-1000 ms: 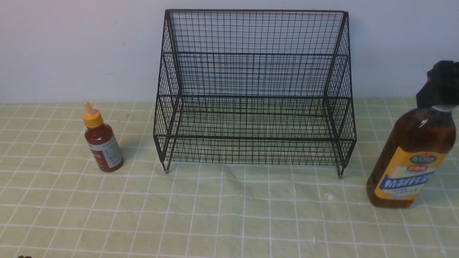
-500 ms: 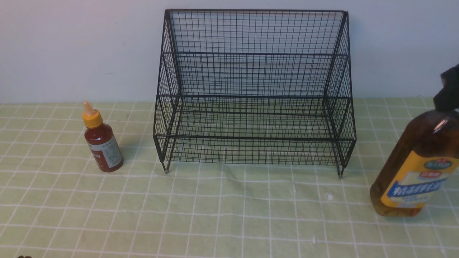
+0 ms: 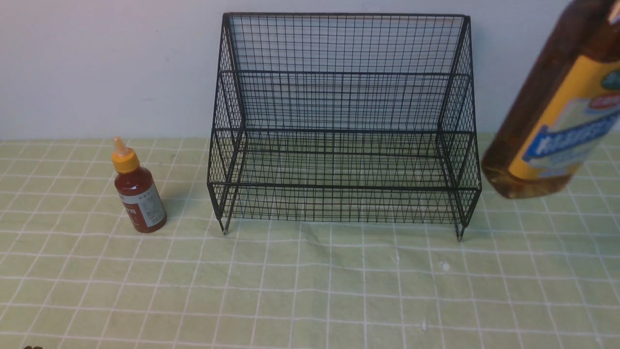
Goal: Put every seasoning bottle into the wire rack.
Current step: Use the right arm to put the condiment bottle back on the shelf
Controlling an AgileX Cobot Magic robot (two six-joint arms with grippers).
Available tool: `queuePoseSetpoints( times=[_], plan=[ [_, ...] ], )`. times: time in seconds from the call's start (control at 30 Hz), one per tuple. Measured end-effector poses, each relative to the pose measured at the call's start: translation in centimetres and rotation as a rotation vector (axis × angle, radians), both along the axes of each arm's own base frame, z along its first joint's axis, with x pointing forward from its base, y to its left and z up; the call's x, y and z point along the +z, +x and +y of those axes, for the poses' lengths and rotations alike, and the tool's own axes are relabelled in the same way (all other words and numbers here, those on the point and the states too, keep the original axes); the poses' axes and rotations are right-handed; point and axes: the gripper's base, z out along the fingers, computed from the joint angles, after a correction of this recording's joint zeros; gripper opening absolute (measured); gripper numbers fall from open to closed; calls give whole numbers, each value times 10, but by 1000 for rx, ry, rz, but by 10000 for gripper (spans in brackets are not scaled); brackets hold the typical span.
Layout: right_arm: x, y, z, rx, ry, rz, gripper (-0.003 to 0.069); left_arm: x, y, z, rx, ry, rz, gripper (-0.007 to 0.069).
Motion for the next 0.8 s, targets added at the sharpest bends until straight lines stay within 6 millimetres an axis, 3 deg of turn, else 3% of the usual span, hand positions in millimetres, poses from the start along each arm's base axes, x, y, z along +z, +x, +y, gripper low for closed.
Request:
queuePoseSetpoints(
  times=[0.23, 0.27, 0.4, 0.43, 0.7, 0.8],
  plan=[
    [-1, 51, 11, 98, 125, -102, 325, 0, 0, 0, 0, 0, 0, -6],
    [-6, 68, 12, 111, 149, -130, 325, 0, 0, 0, 0, 0, 0, -6],
    [-14, 97, 11, 86, 201, -170, 325, 0, 0, 0, 0, 0, 0, -6],
    [-20, 111, 9, 57, 226, -185, 325, 0, 0, 0, 0, 0, 0, -6],
    [-48, 154, 10, -22, 231, -205, 325, 0, 0, 0, 0, 0, 0, -6],
    [-61, 167, 22, -18, 205, -206, 325, 0, 0, 0, 0, 0, 0, -6]
  ],
)
